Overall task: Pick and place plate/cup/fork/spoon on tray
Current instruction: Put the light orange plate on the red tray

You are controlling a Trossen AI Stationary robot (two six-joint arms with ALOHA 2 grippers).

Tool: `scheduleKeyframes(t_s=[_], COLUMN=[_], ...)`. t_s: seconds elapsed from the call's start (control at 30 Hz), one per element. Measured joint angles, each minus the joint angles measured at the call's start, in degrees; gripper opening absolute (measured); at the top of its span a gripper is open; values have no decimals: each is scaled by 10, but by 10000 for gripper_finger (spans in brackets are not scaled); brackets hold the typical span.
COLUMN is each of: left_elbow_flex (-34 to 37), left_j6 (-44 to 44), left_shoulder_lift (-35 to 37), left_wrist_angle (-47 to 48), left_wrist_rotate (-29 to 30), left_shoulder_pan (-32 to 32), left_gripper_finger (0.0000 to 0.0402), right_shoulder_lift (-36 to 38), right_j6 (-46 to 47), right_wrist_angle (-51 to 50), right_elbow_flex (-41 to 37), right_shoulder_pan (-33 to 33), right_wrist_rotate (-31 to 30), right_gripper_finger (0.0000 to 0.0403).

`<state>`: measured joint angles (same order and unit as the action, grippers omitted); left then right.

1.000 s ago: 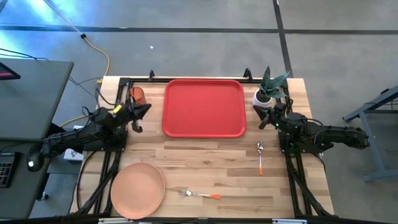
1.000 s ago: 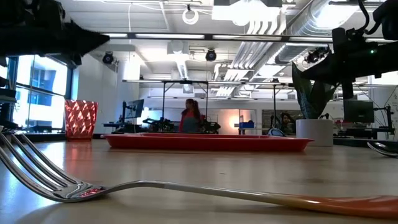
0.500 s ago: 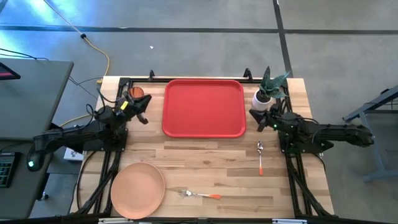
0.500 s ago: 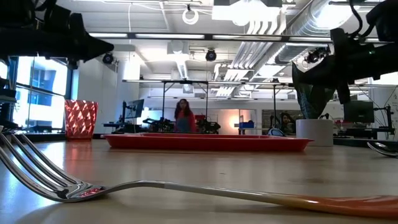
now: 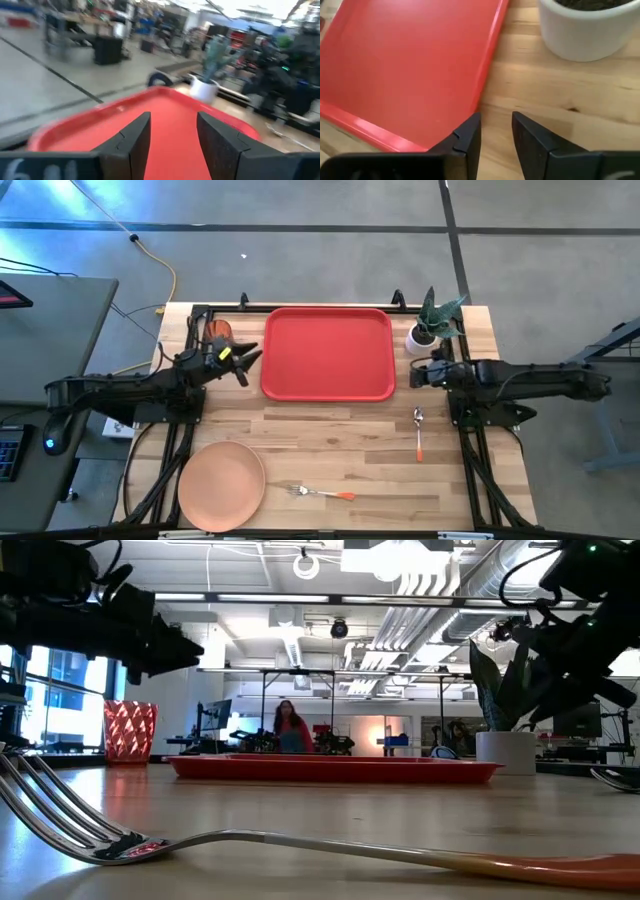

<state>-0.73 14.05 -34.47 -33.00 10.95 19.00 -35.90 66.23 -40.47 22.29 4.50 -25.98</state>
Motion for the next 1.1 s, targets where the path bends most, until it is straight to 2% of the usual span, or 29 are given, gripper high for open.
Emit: scheduleKeyframes(t_s=[0.1,0.27,0.43,0.57,0.67,0.8,0.93,1.0,1.1], left_elbow_flex=[0,0,0,-13,-43,-89,-123,-131,-144], left_j6=[5,-47,-71,-115,-181,-212,-227,-225,-223], left_shoulder_lift=[-6,-8,-9,-9,-11,-21,-57,-82,-127], left_wrist_angle=[-1,-26,-101,-153,-174,-175,-173,-172,-168], left_wrist_rotate=[-33,-17,-14,5,31,31,6,-4,-20], left_shoulder_pan=[0,1,1,1,1,1,1,1,1], left_gripper_finger=[151,145,143,143,143,142,142,140,140], right_shoulder_lift=[-66,-176,-252,-291,-313,-328,-339,-349,-379], right_j6=[23,-18,-1,85,167,263,315,284,155], right_wrist_angle=[14,4,-6,-54,-98,-121,-62,16,186], right_elbow_flex=[29,79,113,131,141,147,147,147,147], right_shoulder_pan=[-17,-49,-93,-168,-238,-321,-378,-390,-371], right_wrist_rotate=[0,14,136,212,230,203,99,26,-47], right_gripper_finger=[103,103,104,104,104,104,104,104,104])
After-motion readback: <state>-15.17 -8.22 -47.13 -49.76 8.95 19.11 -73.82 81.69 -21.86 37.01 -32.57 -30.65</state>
